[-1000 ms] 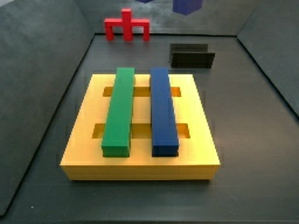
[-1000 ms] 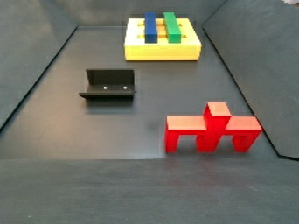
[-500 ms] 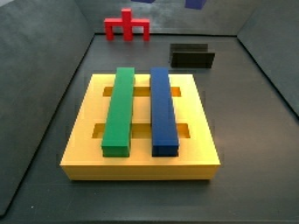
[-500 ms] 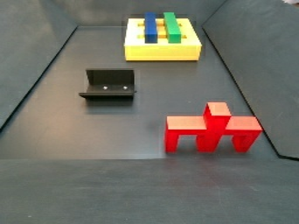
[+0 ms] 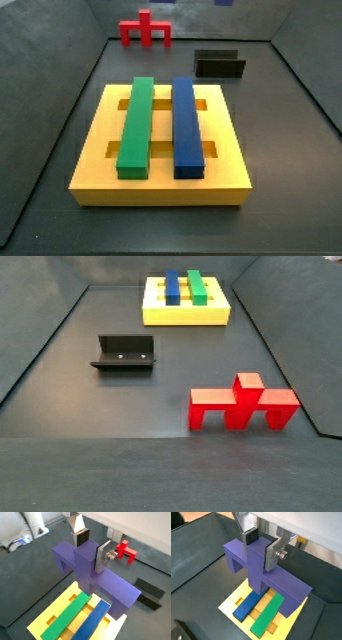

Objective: Pick up the purple object. Move up. Move to above the board. Insert the purple object.
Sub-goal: Insert the purple object.

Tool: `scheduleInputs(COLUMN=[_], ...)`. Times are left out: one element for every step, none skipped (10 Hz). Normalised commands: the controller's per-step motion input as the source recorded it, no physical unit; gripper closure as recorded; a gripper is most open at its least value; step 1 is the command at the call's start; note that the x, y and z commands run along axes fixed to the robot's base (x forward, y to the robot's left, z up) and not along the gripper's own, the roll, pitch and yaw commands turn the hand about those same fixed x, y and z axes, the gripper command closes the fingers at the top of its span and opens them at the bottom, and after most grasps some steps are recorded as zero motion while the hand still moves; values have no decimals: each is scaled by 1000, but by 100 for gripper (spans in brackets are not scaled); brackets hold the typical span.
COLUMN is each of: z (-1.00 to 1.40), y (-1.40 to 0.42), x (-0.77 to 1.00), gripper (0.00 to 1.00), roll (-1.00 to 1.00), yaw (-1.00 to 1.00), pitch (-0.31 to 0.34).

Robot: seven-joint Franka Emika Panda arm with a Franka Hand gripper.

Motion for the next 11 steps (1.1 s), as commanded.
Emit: scheduleInputs(z=[-423,-471,-391,-363,-509,-737,-989,-980,-931,-894,-766], y=[-717,-854,-780,-703,-694,-574,-211,-6,-26,-11,-203], x=[0,-9,-29,-20,0,129,360,226,197,111,-126], gripper=[100,100,100,100,100,100,100,100,100,100,100], roll=[-116,0,-50,-111,-74,-47,0,106,117,127,200], yaw=[229,237,249,251,303,209,200,226,180,166,91], pitch=[27,13,0,0,0,-201,-126,-64,-86,-104,-174])
